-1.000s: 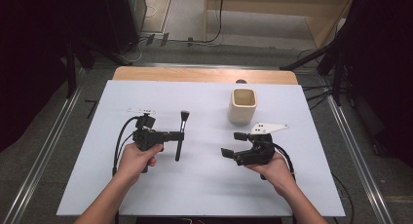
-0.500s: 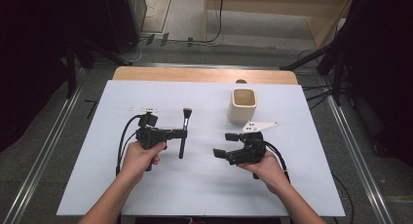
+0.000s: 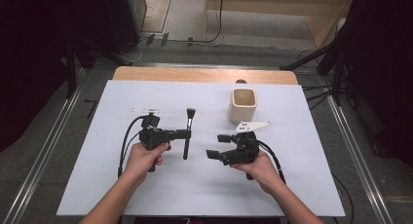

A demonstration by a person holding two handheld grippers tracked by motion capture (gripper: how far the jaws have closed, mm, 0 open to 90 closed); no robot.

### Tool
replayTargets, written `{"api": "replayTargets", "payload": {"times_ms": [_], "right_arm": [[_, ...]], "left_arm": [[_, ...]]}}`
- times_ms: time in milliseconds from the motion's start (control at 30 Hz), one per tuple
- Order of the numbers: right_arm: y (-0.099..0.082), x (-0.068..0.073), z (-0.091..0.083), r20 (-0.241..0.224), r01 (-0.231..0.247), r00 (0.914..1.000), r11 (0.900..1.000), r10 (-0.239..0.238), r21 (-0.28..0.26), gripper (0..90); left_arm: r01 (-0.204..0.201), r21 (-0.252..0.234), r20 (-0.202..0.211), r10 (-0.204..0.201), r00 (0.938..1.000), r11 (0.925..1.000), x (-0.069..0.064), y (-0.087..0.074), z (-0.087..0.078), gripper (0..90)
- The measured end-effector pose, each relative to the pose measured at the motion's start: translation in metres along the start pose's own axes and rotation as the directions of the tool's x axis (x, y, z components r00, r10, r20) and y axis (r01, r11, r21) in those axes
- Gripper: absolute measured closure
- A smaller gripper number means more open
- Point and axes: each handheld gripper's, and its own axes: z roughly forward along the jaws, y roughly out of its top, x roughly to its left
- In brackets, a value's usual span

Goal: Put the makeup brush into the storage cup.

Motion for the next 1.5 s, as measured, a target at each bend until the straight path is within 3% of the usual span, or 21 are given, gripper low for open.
{"api": "replayTargets", "payload": {"times_ms": [233, 500, 733, 967, 1200, 1300, 1500], "right_arm": [[0.000, 0.005, 0.006, -0.010, -0.009, 0.9999, 0.9999, 0.009, 0.011, 18.2], [0.000, 0.007, 0.009, -0.019, -0.052, 0.9985, 0.9985, 0.052, 0.017, 19.5], [-0.001, 0.007, 0.009, -0.016, -0.076, 0.9969, 0.9969, 0.077, 0.017, 22.6], [-0.001, 0.009, 0.011, -0.011, -0.108, 0.9941, 0.9940, 0.108, 0.018, 27.3], [-0.001, 0.010, 0.013, 0.005, -0.155, 0.9879, 0.9879, 0.155, 0.002, 33.5], [-0.001, 0.011, 0.015, 0.012, -0.153, 0.9881, 0.9882, 0.153, -0.002, 36.6], [-0.002, 0.012, 0.019, 0.011, -0.212, 0.9773, 0.9770, 0.211, 0.025, 45.0]], "left_arm": [[-0.001, -0.005, 0.007, 0.001, 1.0000, 1.0000, -0.005, -0.006, 0.007, 80.0], [0.031, -0.022, 0.031, -0.031, 0.9990, 0.9993, -0.008, -0.010, 0.018, 79.9], [0.037, -0.036, 0.046, -0.035, 0.9983, 0.9987, -0.011, -0.013, 0.027, 79.9], [0.068, -0.053, 0.031, -0.066, 0.9973, 0.9963, -0.013, -0.014, 0.027, 80.0], [0.066, -0.080, 0.022, -0.065, 0.9977, 0.9946, -0.014, -0.016, 0.029, 79.9], [0.066, -0.077, 0.024, -0.064, 0.9977, 0.9949, -0.014, -0.017, 0.030, 79.9], [0.056, -0.088, 0.019, -0.055, 0.9983, 0.9945, -0.019, -0.020, 0.035, 79.9]]}}
